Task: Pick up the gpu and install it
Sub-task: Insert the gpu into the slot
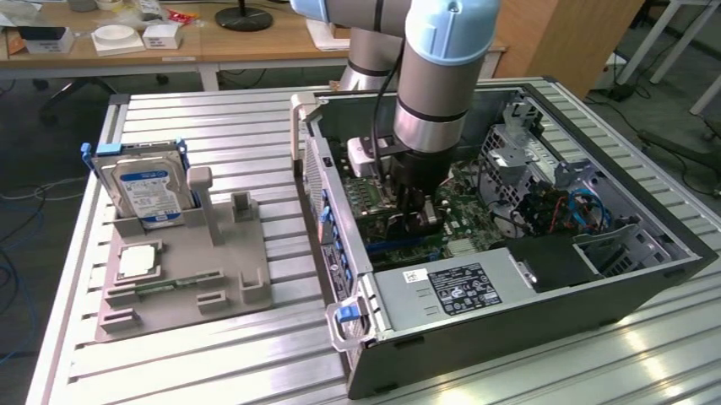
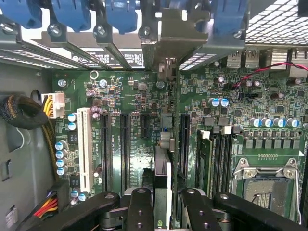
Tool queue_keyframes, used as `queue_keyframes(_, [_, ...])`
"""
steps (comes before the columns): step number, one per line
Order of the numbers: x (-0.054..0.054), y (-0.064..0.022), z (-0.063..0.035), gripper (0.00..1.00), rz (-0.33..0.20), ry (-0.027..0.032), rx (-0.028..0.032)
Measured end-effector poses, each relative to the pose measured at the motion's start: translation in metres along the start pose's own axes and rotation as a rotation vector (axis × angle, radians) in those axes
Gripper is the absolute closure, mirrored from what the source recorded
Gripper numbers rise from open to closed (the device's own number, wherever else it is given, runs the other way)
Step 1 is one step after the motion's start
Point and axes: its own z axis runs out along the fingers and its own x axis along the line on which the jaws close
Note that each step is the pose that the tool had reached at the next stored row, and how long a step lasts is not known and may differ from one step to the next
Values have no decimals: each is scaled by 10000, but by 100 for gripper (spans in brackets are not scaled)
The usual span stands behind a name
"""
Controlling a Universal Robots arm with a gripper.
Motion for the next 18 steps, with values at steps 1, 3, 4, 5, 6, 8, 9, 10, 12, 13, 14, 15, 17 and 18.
queue_keyframes(1, [0, 1, 5, 73, 0, 0, 0])
queue_keyframes(3, [1, 4, 14, 73, 0, 3, 0])
queue_keyframes(4, [1, 6, 18, 73, 0, 3, 1])
queue_keyframes(5, [1, 7, 23, 73, 0, 2, 2])
queue_keyframes(6, [1, 8, 30, 73, 0, 0, 5])
queue_keyframes(8, [2, 10, 37, 73, 1, 3, 5])
queue_keyframes(9, [2, 10, 37, 73, 0, 2, 6])
queue_keyframes(10, [2, 10, 37, 73, 0, 1, 5])
queue_keyframes(12, [1, 10, 38, 73, 0, 1, 6])
queue_keyframes(13, [1, 10, 38, 73, 1, 0, 6])
queue_keyframes(14, [1, 10, 38, 73, 0, 1, 6])
queue_keyframes(15, [1, 10, 38, 73, 0, 0, 6])
queue_keyframes(17, [1, 10, 38, 73, 0, 0, 7])
queue_keyframes(18, [1, 10, 38, 73, 0, 0, 6])
